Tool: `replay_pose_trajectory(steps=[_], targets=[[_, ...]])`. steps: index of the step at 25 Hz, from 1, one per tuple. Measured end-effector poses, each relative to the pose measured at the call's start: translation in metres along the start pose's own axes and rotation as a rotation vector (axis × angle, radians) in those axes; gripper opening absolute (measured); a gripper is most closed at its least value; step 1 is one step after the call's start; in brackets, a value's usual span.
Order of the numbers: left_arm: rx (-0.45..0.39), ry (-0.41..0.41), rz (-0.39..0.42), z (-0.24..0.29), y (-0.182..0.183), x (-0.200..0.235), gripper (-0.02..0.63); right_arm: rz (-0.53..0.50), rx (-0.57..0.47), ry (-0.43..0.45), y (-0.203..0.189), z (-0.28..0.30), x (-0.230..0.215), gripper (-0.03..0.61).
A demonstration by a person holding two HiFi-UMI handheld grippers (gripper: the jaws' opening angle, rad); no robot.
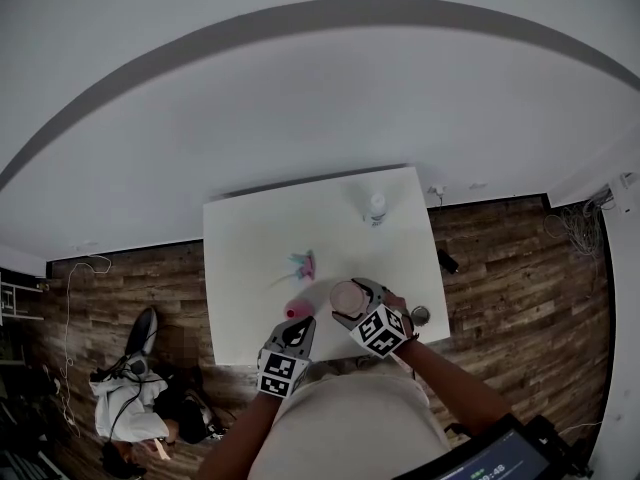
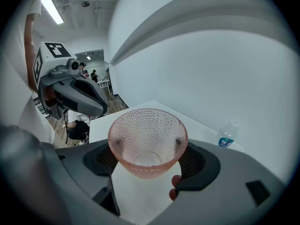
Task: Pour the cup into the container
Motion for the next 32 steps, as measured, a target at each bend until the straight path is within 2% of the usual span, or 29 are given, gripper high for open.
replay_pose_trajectory(steps=[24, 32], targets=[[0.075, -0.021, 0.012, 0.001, -0.025, -0.012, 0.011, -0.023, 0.079, 0.048, -0.034, 0.026, 0.015, 0.377], [0.104, -0.022, 0.001, 0.021, -0.031, -0.01, 0.011, -0.01, 0.103, 0.066, -0.056, 0.045, 0.0, 0.378]])
Point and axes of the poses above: the fingertips, and each gripper's own axes: z forward along the fingers, x to its left, y out of its top, the point moved 2 cm from there along -z, backward along the fingers
